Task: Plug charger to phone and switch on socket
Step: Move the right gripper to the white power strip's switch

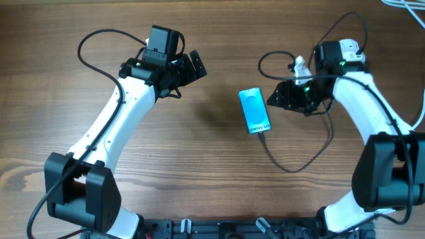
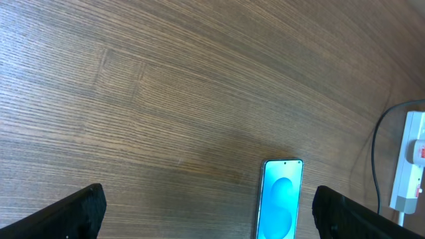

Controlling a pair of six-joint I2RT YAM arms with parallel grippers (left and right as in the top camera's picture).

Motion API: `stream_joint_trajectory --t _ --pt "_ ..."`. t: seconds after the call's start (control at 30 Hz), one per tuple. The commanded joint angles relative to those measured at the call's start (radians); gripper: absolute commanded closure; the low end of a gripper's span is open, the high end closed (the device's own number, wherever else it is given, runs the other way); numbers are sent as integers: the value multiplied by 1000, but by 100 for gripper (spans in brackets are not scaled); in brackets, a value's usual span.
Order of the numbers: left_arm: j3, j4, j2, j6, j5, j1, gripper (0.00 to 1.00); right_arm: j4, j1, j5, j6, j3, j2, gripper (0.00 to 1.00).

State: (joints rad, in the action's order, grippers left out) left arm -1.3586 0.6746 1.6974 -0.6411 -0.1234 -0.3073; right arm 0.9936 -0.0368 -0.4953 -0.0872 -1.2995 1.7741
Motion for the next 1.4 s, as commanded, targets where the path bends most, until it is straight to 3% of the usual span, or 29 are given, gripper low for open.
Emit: stream_joint_trajectory --t 0.0,0.13,0.47,0.77,0.97,1.37 --pt "-1 0 -15 5 17 6 0 120 -2 255 2 -134 -31 16" --pt "-1 0 -15 5 17 6 0 220 23 446 0 -188 -31 0" --pt "-1 0 -15 5 17 6 0 167 268 507 -77 -186 -31 0" --pt "-1 0 -15 5 17 6 0 -13 449 595 -179 -184 -31 0" --pt "-1 0 -15 5 17 6 0 -213 491 775 -172 -179 -23 0" --pt "-1 0 -15 5 17 6 0 -424 503 780 -95 -179 80 0"
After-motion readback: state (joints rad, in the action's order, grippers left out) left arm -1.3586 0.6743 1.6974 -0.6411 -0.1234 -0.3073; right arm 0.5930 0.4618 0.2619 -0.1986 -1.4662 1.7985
